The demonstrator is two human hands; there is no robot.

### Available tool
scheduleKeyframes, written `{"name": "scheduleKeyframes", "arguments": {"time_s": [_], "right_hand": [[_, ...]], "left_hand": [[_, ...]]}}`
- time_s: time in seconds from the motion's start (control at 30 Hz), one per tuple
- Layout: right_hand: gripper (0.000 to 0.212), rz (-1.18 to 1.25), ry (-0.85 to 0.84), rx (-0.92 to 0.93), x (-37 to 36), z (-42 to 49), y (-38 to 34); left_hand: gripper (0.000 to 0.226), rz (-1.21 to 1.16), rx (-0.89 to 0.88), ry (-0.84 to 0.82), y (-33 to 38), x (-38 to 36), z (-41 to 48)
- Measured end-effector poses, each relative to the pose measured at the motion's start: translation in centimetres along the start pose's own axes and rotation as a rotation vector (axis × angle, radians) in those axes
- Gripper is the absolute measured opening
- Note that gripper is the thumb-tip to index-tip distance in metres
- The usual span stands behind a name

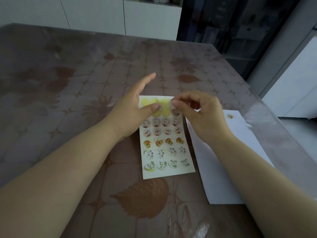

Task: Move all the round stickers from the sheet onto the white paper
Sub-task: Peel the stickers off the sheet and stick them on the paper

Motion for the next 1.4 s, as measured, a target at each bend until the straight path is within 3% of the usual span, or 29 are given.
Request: {"name": "scheduleKeyframes", "arguments": {"time_s": [0.13, 0.23, 0.37, 0.53, 0.67, 0.77, 1.0, 1.3, 1.4], "right_hand": [[0.012, 0.276, 0.015, -0.160, 1.4, 0.3, 0.5], [0.008, 0.319, 0.003, -0.206, 2.2, 0.4, 0.9], [0.012, 0.157, -0.007, -0.249, 4.2, 0.6, 1.1], [0.038, -0.107, -0.094, -0.358, 9.1, 0.7, 1.8], [0.017, -0.276, -0.225, -0.464, 10.0, -0.2, 4.0], [0.003, -0.219, -0.185, -0.529, 9.6, -1.4, 5.8], [0.005, -0.156, -0.051, -0.590, 8.9, -2.2, 7.3], [0.001, -0.219, -0.025, -0.625, 8.1, -2.1, 8.3], [0.016, -0.245, -0.015, -0.577, 8.3, -1.7, 8.5]], "left_hand": [[0.066, 0.045, -0.002, 0.012, -0.1, 0.1, 0.1], [0.066, 0.070, -0.020, 0.008, -0.1, 0.0, 0.1], [0.065, 0.083, -0.042, 0.004, 0.1, 0.1, 0.1], [0.064, 0.071, -0.047, -0.014, 0.0, -0.1, 0.0], [0.063, 0.088, -0.057, -0.021, 0.4, -0.2, -0.1], [0.063, 0.097, -0.060, -0.021, 0.3, -0.2, -0.1], [0.064, 0.092, -0.049, -0.021, -0.2, -0.2, 0.0], [0.065, 0.081, -0.062, -0.034, -0.2, -0.4, 0.0], [0.065, 0.084, -0.068, -0.032, -0.1, -0.3, 0.0]]}}
Point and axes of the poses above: each hand's wrist, its own z-axis towards the middle knuckle, its own x-axis out of the back of the hand, y = z × x, the point moved 7 cm from there along z, towards the middle knuckle, and after that the axes turned 6 degrees about y, right-handed, at the moved point
